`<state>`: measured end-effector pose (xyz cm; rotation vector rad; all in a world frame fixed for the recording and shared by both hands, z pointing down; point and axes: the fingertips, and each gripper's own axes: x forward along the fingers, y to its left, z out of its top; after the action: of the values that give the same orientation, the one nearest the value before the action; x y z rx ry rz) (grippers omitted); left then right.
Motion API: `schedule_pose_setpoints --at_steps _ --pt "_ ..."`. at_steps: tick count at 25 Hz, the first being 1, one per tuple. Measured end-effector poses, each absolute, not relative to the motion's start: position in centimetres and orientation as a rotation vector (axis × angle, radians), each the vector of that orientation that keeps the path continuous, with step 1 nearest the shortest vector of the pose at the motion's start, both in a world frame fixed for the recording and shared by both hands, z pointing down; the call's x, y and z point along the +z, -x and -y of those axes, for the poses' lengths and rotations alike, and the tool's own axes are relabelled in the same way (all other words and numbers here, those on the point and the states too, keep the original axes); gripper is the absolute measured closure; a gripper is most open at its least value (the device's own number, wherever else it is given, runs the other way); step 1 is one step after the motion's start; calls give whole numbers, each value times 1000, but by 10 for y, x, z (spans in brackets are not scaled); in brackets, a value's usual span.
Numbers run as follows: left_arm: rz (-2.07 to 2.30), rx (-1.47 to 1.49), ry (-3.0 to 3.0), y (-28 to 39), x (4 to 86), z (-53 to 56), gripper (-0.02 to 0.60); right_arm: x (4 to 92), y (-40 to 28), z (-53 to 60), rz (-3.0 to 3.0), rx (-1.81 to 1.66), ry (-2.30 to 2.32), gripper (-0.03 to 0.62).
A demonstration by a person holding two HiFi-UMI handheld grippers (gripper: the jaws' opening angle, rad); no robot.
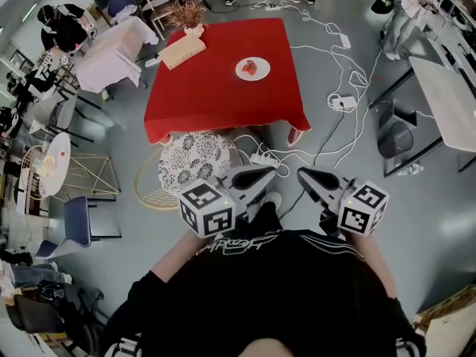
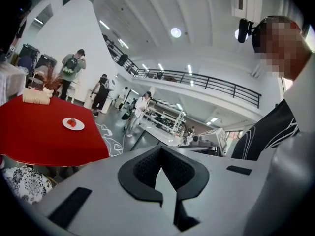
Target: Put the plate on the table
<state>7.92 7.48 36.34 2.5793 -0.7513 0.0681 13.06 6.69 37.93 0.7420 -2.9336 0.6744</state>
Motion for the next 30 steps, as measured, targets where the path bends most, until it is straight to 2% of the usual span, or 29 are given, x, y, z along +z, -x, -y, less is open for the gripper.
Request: schedule_pose_setpoints --at_steps 30 --pt "769 78 -2566 -76 374 -111 574 381 -125 -98 2949 687 -722 586"
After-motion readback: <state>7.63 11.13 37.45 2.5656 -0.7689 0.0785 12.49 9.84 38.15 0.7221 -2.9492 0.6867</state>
